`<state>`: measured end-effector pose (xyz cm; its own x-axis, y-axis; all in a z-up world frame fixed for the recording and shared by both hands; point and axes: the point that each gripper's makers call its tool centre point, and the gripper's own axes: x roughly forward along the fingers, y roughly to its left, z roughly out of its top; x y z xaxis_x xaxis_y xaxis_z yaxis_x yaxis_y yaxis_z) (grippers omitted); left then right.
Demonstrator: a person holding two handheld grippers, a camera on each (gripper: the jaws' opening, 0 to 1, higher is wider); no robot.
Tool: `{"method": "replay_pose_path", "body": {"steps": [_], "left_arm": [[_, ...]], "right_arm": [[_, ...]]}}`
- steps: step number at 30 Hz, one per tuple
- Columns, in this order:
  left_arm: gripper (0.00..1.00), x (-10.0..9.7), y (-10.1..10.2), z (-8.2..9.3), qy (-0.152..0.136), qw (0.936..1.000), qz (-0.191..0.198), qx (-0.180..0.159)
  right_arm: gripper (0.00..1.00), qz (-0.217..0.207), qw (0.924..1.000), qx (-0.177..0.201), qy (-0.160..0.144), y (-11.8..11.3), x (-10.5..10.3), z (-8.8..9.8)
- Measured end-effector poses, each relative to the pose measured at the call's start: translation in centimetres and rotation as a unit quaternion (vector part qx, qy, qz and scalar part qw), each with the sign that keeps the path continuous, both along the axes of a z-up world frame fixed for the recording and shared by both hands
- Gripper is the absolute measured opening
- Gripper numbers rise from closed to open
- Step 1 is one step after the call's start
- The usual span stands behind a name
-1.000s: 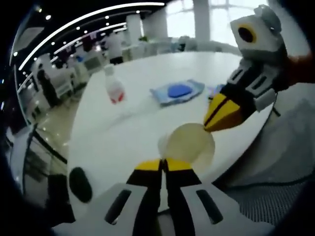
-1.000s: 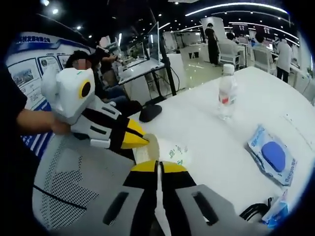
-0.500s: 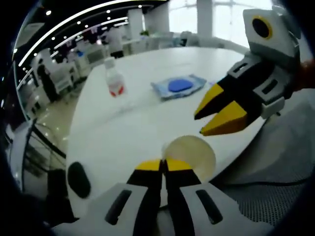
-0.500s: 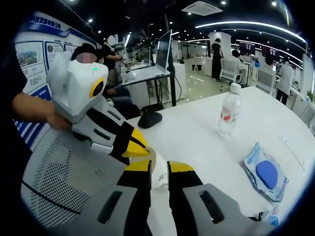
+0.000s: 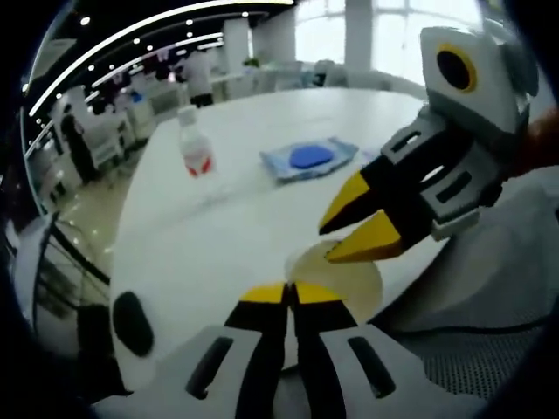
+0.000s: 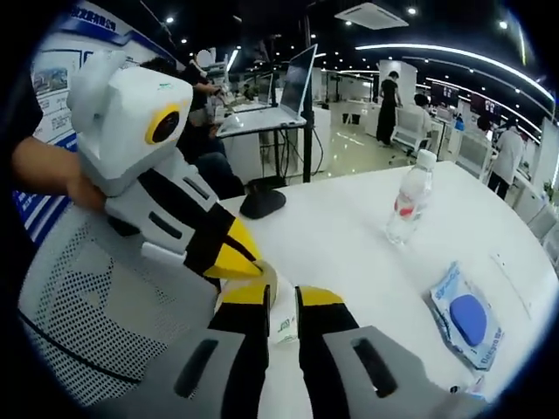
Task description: Arrange the tabletop items into an orderly group along one side of the table until the central work area is clear of visible clutter.
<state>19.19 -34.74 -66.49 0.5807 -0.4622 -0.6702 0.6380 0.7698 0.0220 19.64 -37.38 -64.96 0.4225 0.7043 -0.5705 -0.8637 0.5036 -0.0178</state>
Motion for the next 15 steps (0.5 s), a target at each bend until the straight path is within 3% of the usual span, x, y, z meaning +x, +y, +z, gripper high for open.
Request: {"method": "replay_pose_path", "body": {"steps": [10, 15], "left_arm": [[0.0, -0.1, -1.0, 0.9, -0.023, 0.9992, -0.028, -0.018], [0.01, 0.1, -1.1, 1.4, -0.038, 0.9984, -0.034, -0.023]], "right_arm": [[0.02, -0.017, 0.9997, -0.018, -0.004, -0.8, 1.0, -0.7], [0.01, -0.026, 0.9995, -0.013, 0.011, -0.9, 1.1, -0.9]]}}
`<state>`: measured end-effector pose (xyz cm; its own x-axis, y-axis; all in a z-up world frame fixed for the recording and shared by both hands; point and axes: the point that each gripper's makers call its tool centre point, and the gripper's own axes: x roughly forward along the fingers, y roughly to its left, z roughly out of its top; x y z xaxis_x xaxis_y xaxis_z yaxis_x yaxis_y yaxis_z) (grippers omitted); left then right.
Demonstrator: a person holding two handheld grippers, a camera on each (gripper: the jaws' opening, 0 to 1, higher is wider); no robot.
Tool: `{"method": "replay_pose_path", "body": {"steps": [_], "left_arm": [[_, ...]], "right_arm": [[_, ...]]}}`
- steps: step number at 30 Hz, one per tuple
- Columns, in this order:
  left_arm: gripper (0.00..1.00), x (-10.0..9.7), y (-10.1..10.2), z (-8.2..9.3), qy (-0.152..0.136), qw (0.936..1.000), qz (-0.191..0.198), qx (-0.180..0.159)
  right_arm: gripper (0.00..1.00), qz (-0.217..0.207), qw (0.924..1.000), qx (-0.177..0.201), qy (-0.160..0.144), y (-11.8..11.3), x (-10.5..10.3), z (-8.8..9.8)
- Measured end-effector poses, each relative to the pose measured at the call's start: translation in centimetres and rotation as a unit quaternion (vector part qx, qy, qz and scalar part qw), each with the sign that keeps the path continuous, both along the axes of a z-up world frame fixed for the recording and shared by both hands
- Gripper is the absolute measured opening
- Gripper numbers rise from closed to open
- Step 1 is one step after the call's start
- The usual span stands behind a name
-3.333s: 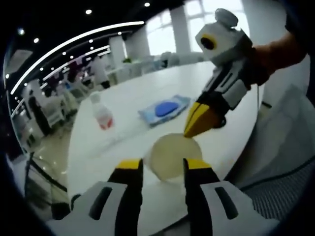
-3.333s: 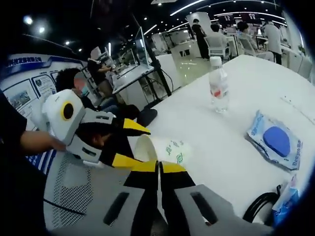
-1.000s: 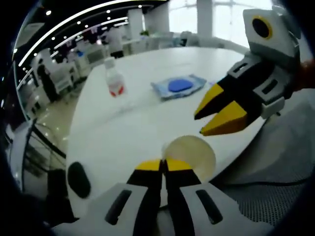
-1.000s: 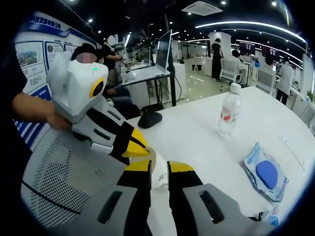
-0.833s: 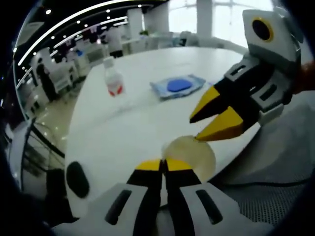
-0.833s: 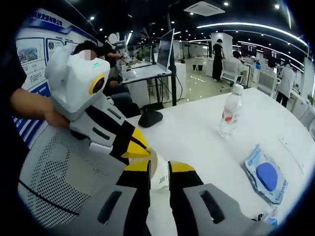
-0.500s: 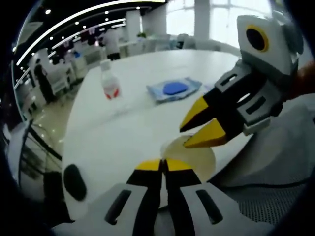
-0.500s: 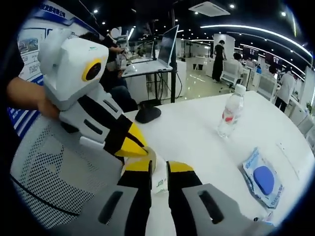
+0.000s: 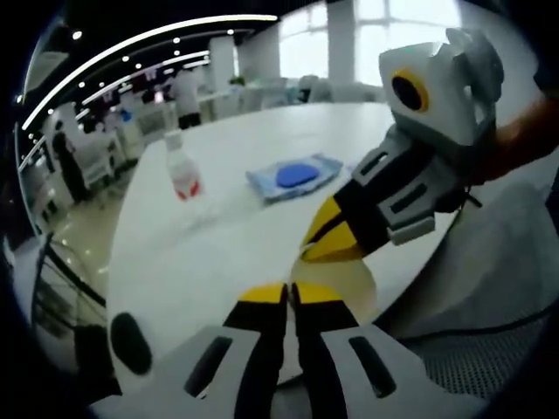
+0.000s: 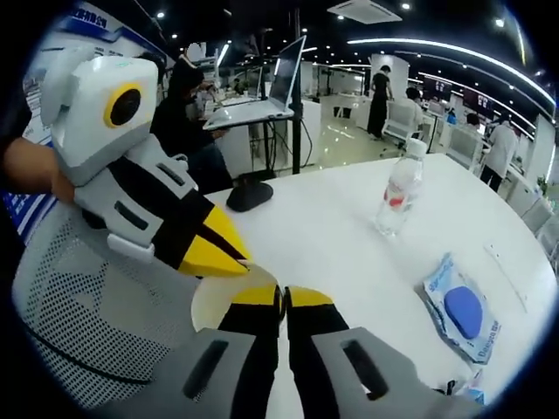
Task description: Arrange the tabletop items into an orderly group along one side of the table until the central work area is clear of visible clutter.
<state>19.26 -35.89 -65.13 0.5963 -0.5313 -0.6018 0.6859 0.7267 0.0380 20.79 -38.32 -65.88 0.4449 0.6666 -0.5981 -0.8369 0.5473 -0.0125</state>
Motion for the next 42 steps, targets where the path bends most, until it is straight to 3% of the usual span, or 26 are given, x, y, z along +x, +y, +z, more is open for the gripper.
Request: {"method": "replay_pose_path", "body": {"steps": [3, 6, 11, 20, 42], "left_arm": [[0.05, 0.3, -0.1, 0.4, -0.023, 0.9997, -0.007, 0.001], [0.2, 0.6, -0.2, 0.7, -0.036, 0.9993, -0.007, -0.005], [0.3, 1.0, -0.2, 1.2, -0.063, 0.998, -0.013, 0.001], [0.62, 1.4, -0.8, 2.5, -0.099, 0.9948, -0.018, -0.02], [0.83, 1.5, -1.2, 2.6, -0.091, 0.9947, -0.018, -0.044]], "right_arm": [[0.01, -0.004, 1.0, -0.001, 0.004, -0.1, 0.2, -0.1], [0.01, -0.007, 0.9999, -0.002, 0.009, -0.4, 0.5, -0.3], [0.01, -0.016, 0.9996, 0.002, 0.023, -0.9, 1.2, -0.3], [0.01, -0.044, 0.9972, 0.011, 0.059, -2.2, 2.7, -0.4], [0.01, -0.08, 0.9933, 0.013, 0.082, -4.9, 7.4, 0.6]]}}
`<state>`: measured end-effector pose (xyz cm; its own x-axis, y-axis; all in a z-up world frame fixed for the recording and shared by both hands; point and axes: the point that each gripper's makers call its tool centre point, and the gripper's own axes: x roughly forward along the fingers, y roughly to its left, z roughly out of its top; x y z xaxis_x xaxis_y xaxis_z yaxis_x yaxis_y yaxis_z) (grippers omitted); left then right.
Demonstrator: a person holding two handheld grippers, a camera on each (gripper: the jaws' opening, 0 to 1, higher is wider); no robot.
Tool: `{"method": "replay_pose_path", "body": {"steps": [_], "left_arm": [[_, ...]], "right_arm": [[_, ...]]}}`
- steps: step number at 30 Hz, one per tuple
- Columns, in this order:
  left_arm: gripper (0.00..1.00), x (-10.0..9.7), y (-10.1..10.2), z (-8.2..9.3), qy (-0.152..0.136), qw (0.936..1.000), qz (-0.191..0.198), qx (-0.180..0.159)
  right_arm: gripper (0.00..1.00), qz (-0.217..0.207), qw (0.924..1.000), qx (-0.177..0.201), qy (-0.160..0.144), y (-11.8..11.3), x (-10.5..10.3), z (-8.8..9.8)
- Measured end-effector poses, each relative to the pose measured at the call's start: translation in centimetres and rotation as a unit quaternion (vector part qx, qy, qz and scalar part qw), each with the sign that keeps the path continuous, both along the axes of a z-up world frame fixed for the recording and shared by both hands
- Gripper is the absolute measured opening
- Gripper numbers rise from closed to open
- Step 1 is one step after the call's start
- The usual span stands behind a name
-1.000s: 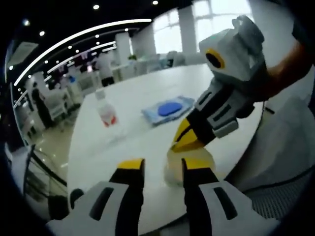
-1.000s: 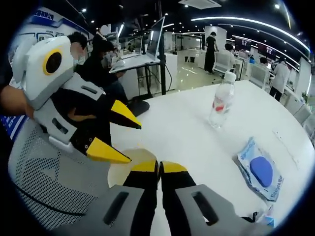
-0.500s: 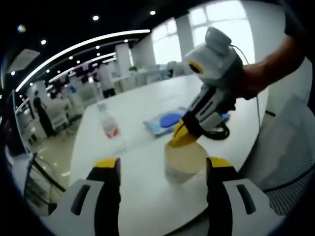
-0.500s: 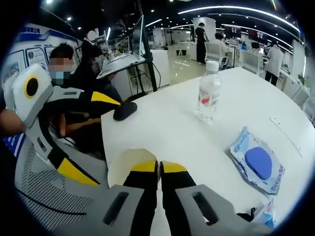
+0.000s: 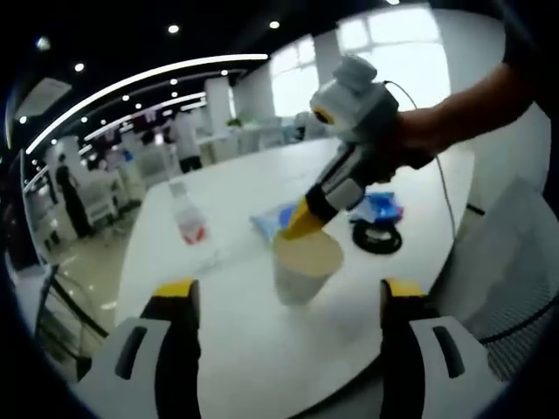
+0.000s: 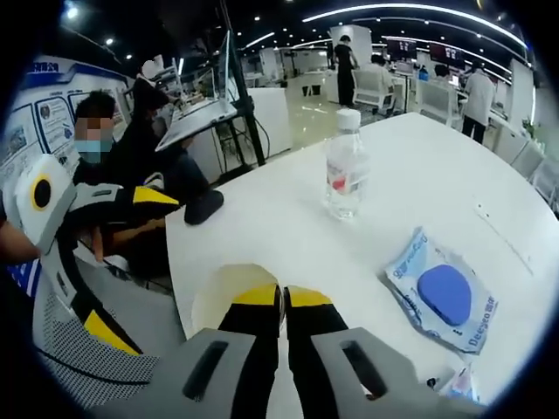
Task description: Arrange the tabletop items into an orderly group along one side of the table until the central work area is clear of visible clutter.
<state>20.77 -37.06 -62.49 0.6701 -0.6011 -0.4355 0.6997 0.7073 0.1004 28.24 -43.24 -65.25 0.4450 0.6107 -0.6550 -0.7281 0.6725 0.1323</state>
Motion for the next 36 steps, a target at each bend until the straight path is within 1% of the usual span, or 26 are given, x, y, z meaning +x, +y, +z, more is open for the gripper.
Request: {"method": "replay_pose_path", "body": {"steps": [11, 15, 19, 22, 25, 28, 36], "left_arm": [[0.96, 0.2, 0.1, -0.1, 0.001, 1.0, 0.007, 0.001], [0.97, 0.1, 0.0, -0.2, 0.003, 1.0, 0.004, -0.001], [1.0, 0.1, -0.1, -0.1, 0.005, 1.0, 0.004, -0.005], [1.0, 0.1, -0.1, -0.1, 0.004, 1.0, 0.004, -0.004], [1.0, 0.0, -0.1, -0.1, 0.005, 0.9999, 0.003, -0.008], [1.0, 0.0, -0.1, -0.2, 0.007, 1.0, 0.002, -0.003], [0.99, 0.1, 0.0, -0.3, 0.008, 1.0, 0.003, -0.004]], "right_arm": [[0.01, -0.029, 0.9995, 0.01, 0.006, -1.1, 3.4, 0.9], [0.01, -0.042, 0.999, 0.013, 0.008, -1.5, 4.7, 1.2], [0.01, -0.05, 0.9986, 0.016, 0.008, -1.4, 5.4, 1.2], [0.01, -0.053, 0.9985, 0.014, 0.006, -1.4, 6.0, 1.2], [0.01, -0.061, 0.9978, 0.02, 0.014, -1.3, 6.7, 1.2], [0.01, -0.062, 0.998, 0.015, 0.009, -1.2, 7.3, 1.2], [0.01, -0.069, 0.9975, 0.005, 0.007, -1.5, 9.3, 1.1]]}}
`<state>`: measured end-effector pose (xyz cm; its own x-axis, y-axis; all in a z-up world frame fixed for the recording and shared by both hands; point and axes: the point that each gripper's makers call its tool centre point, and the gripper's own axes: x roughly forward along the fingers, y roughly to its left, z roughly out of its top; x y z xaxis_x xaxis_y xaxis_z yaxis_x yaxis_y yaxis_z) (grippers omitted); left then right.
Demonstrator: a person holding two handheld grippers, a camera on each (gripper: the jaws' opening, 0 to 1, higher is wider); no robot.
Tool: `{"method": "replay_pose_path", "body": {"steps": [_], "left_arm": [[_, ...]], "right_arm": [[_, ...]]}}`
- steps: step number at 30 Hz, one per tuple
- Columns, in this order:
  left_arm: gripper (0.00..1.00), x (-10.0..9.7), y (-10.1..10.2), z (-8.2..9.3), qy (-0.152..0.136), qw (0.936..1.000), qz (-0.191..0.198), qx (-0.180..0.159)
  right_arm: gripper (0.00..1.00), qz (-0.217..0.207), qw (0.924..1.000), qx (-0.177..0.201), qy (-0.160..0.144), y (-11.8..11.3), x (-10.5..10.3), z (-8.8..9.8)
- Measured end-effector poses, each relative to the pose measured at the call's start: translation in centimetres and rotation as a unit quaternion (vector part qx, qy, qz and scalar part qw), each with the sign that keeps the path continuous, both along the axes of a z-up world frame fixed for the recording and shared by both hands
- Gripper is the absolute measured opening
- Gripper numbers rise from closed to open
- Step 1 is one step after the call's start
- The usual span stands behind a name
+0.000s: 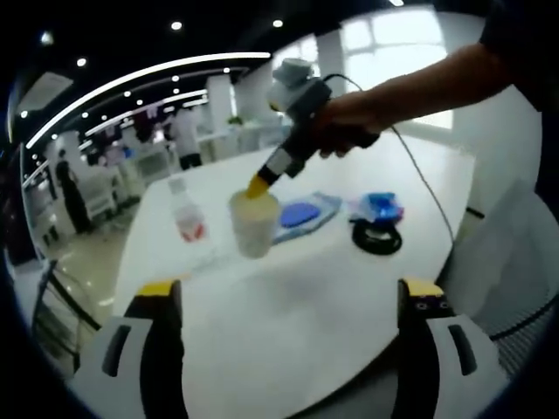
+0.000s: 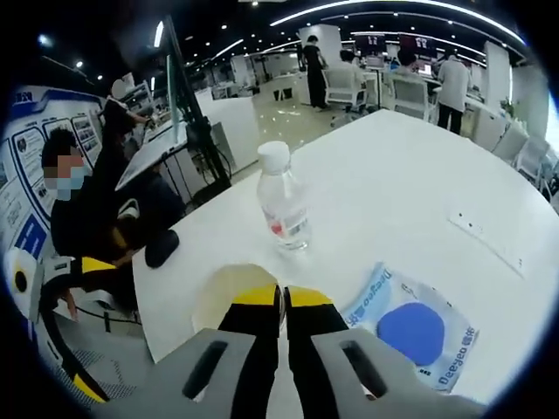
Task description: Arrange the tabletop items into an orderly group along one side of the table until the central work area is clear of visible clutter.
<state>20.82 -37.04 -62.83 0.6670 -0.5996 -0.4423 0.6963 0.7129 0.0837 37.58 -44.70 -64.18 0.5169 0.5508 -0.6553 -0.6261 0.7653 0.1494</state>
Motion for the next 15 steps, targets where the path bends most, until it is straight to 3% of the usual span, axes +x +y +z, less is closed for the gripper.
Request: {"method": "replay_pose_path", "body": {"steps": [15], "left_arm": [[0.99, -0.1, 0.0, -0.3, 0.006, 0.9999, -0.002, 0.009]], "right_arm": [[0.01, -0.044, 0.9989, -0.002, 0.016, -0.7, 3.8, -0.8]]}}
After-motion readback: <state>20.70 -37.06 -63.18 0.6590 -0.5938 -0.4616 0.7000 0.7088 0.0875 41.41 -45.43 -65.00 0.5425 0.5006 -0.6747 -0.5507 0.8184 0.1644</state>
